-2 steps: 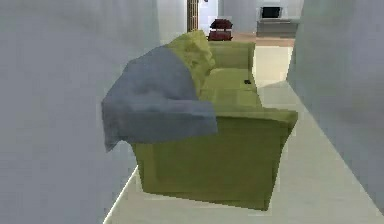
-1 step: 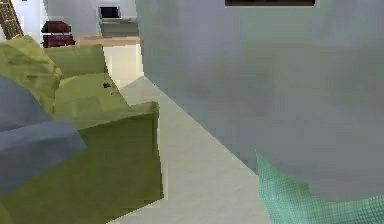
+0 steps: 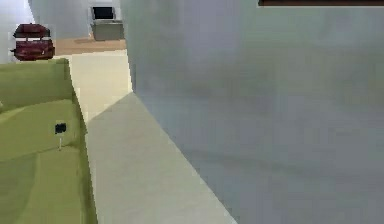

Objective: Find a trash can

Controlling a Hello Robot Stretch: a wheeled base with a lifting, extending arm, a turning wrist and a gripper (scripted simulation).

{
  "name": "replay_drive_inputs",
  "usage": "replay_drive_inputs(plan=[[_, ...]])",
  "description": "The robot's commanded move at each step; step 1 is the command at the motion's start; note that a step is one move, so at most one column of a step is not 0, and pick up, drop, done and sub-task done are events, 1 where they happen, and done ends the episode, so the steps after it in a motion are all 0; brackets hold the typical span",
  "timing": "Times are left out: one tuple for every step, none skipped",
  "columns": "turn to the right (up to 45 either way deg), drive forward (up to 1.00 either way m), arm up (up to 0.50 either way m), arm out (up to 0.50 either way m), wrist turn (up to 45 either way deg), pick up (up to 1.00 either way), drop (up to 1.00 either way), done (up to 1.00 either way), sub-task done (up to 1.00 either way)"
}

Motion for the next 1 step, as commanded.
replay_drive_inputs(plan=[[3.0, 0.00, 0.00, 0.00, 0.0, 0.00, 0.00, 0.00, 0.00]])
